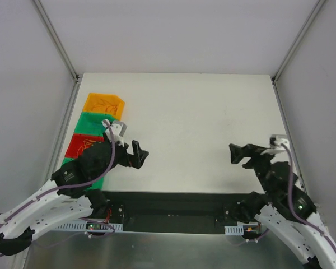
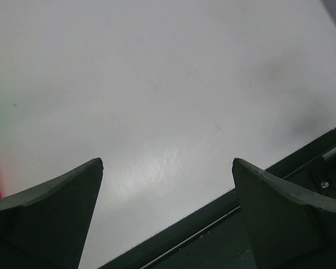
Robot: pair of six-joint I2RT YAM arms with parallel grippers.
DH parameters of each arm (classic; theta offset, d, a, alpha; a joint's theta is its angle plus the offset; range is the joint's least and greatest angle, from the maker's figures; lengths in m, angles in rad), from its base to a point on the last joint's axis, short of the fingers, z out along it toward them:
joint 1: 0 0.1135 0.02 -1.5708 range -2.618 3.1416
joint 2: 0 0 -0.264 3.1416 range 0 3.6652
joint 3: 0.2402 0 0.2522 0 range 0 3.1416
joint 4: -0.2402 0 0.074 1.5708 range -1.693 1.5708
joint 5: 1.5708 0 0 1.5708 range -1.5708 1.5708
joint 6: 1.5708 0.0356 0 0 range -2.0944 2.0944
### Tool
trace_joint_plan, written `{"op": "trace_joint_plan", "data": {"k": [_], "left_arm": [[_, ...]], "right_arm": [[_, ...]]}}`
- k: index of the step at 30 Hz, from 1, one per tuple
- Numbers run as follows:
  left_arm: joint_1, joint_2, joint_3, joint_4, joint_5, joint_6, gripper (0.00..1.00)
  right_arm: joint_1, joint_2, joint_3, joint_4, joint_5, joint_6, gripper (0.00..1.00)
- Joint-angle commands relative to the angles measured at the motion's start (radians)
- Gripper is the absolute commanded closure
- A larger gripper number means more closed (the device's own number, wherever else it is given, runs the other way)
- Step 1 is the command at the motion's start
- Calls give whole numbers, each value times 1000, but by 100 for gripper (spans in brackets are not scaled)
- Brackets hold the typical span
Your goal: Untangle the cables
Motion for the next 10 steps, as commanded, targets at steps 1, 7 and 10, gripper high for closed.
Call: {"op": "trace_joint_plan", "data": {"k": [1,7,10], "left_arm": [[-29,-144,-21,337,56,201,1],[-29,-171,106,508,361,380,1],[-29,-137,222,508,430,391,1]], "right_arm": [[-2,-122,217,-198,42,20,4],[-8,-168,425,-226,-12,36,4],[-14,-193,481,-209,-13,-12,4]]}}
